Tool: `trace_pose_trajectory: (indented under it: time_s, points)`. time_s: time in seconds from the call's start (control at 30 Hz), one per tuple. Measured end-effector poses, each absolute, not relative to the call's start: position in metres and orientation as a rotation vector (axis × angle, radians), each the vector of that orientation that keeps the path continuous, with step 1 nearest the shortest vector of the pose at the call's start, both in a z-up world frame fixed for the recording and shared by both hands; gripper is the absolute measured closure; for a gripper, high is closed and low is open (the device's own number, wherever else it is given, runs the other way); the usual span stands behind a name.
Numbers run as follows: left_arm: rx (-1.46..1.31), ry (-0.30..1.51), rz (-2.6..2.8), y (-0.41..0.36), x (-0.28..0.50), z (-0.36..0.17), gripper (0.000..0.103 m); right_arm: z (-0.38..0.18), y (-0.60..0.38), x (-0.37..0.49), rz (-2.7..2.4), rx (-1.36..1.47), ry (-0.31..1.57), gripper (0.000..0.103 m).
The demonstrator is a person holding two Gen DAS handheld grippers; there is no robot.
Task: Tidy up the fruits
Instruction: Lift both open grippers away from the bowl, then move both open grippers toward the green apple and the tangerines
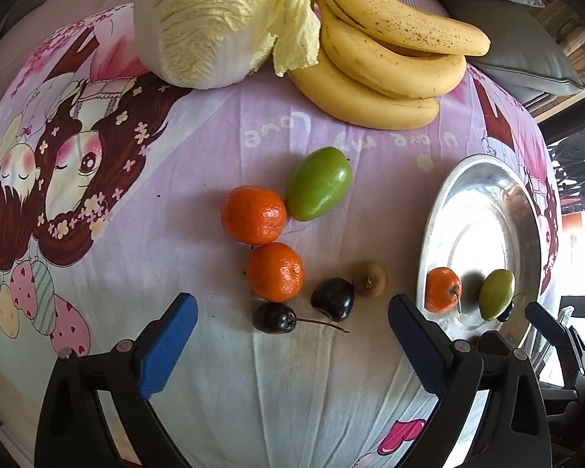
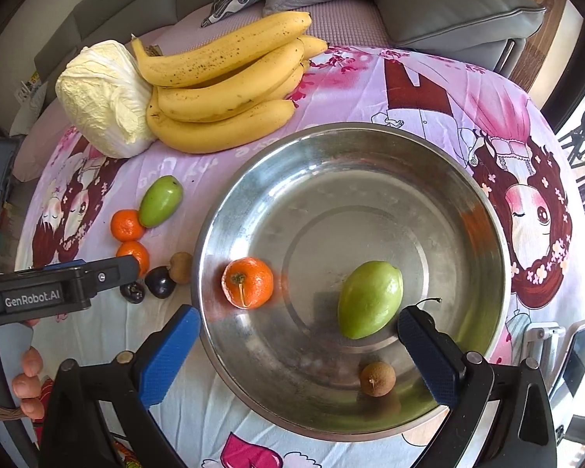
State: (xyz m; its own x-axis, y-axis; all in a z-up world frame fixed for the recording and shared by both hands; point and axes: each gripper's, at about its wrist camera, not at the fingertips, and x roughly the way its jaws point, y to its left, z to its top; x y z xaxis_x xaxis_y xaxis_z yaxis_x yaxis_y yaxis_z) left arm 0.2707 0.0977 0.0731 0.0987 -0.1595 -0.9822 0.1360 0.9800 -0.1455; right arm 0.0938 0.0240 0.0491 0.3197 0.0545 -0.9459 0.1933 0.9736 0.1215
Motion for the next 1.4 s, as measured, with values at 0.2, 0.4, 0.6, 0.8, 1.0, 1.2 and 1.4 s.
trace_pose_trajectory:
  time_s: [0.2, 0.4, 0.6, 0.8, 1.0, 1.2, 1.4]
  points:
    - [-0.018, 1.376, -0.132, 0.119, 0.261, 0.080, 0.005, 0.051, 0.028, 0.094, -0.124, 0.275, 1.228, 0.000]
    - [-0.026, 1.327, -0.114, 0.133, 0.256, 0.093, 0.005, 0.056, 0.041, 0.094, -0.149, 0.314, 1.167, 0.000]
    - [-0.044, 1.317, -0.065, 0.149, 0.270, 0.099, 0.005, 0.046, 0.060, 0.107, -0.170, 0.384, 1.191, 0.000]
    - [-0.027, 1.367, -0.056, 0.141, 0.297, 0.088, 0.005, 0.050, 0.081, 0.128, -0.167, 0.385, 1.150, 0.000]
    - [-0.121, 1.458, -0.068, 0.160, 0.321, 0.079, 0.005, 0.054, 0.089, 0.157, -0.161, 0.424, 1.156, 0.000]
    - [-0.212, 1.495, -0.092, 0.172, 0.346, 0.075, 0.005, 0.051, 0.095, 0.183, -0.177, 0.398, 1.195, 0.000]
    - [-0.223, 1.506, -0.057, 0.173, 0.362, 0.063, 0.006, 0.034, 0.092, 0.198, -0.186, 0.430, 1.239, 0.000]
